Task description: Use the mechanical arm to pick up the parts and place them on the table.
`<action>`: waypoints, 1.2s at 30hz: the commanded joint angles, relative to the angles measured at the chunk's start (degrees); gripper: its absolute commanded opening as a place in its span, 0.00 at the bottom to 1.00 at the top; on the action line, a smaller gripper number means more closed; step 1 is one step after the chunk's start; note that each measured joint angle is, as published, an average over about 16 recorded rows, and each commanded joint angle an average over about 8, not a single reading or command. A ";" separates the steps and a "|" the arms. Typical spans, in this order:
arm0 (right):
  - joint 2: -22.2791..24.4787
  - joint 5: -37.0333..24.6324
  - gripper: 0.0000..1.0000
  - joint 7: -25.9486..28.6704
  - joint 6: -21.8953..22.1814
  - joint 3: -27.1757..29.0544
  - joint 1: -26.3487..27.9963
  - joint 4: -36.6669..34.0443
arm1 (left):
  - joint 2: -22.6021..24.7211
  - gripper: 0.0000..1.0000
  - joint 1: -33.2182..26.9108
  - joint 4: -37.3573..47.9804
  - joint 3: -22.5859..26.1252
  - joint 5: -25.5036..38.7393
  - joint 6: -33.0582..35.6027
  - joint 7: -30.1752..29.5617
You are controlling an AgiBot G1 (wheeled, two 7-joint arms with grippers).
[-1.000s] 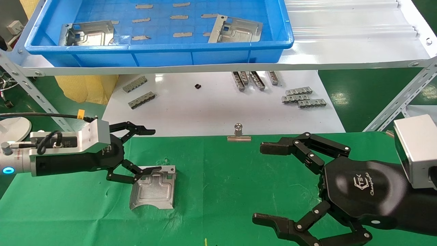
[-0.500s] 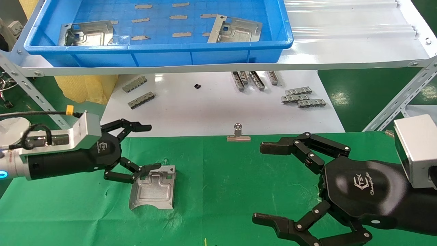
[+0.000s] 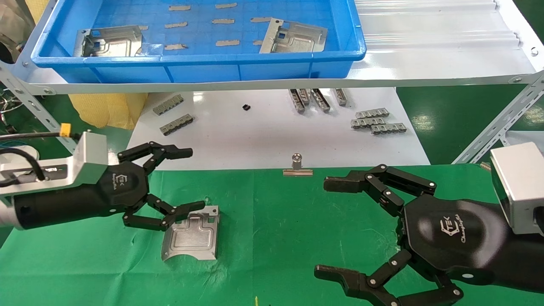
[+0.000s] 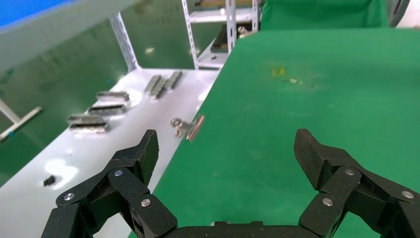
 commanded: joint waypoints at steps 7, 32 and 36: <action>0.00 0.00 1.00 0.00 0.00 0.00 0.00 0.00 | -2.89 1.00 4.70 -9.77 -3.36 -3.04 -0.67 -6.84; 0.00 0.01 1.00 -0.01 0.01 -0.01 0.00 0.00 | -11.70 1.00 19.00 -39.50 -13.57 -12.28 -2.71 -27.63; 0.01 0.01 1.00 -0.01 0.01 -0.01 -0.01 -0.01 | -12.53 1.00 20.37 -42.45 -14.55 -13.21 -2.88 -29.28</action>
